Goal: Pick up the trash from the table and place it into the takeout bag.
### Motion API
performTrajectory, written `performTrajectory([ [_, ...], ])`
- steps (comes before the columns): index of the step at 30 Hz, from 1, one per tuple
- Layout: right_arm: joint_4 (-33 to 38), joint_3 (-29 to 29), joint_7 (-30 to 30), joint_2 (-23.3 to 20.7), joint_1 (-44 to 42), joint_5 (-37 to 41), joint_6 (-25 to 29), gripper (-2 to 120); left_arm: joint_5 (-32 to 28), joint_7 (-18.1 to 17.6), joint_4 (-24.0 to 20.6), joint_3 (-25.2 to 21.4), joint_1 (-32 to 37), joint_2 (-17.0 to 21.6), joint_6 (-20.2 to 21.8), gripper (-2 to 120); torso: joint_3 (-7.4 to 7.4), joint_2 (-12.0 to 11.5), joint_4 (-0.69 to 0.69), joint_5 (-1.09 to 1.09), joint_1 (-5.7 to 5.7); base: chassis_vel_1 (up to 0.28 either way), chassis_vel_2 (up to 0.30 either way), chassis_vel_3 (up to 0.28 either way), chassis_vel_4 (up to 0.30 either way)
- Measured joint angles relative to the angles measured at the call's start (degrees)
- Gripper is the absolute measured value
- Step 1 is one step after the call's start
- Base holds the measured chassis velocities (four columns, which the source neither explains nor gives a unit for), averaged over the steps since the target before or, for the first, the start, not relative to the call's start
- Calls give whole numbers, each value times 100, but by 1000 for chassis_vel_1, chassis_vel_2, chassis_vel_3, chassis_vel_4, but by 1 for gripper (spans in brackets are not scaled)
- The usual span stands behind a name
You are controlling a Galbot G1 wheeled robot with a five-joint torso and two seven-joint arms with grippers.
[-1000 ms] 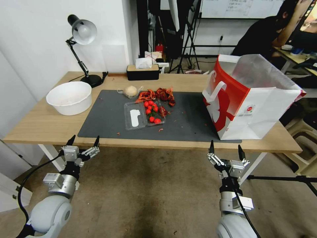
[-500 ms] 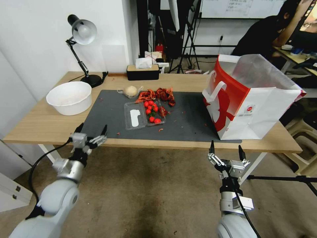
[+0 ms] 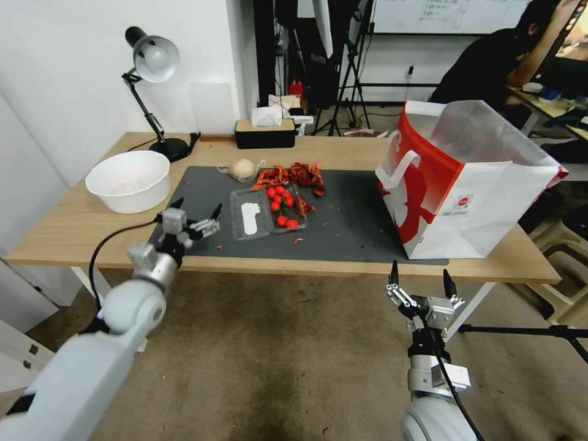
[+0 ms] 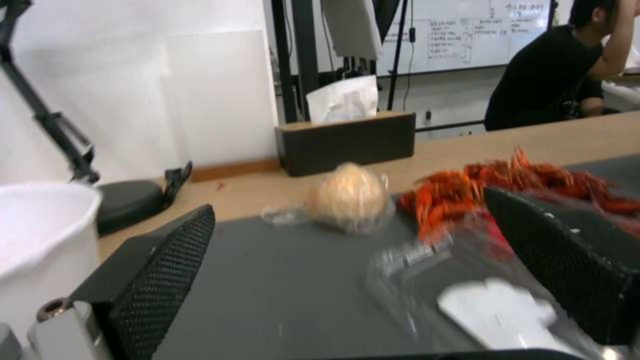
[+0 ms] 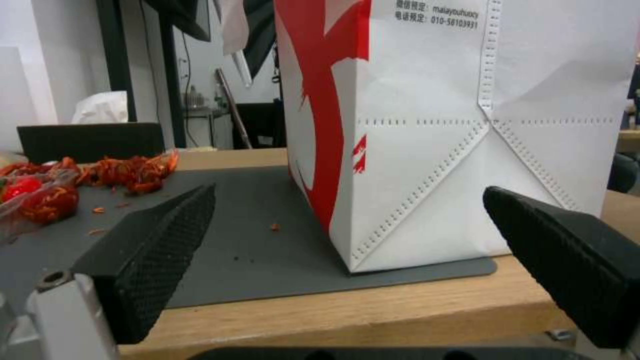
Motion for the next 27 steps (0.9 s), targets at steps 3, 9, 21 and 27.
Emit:
performTrajectory([
  [3,0,3,1,2,18,0,-19,100,-179,4,273,293,-444,8,83,100,0,0,1,-1,0,0,0,0,0],
  [9,-14,10,3,29,46,-3,-52,100,-774,95,1162,1449,-1758,-99,295,100,0,0,1,0,0,0,0,0,0],
  [21,-14,103,33,58,56,-4,-56,100,-1242,588,2917,2609,-3390,-615,680,100,0,0,2,-1,0,0,0,0,0],
  [27,-19,102,38,58,101,3,-64,100,-1185,972,3913,2875,-3858,-946,714,100,0,-1,0,-1,1,0,0,0,0],
])
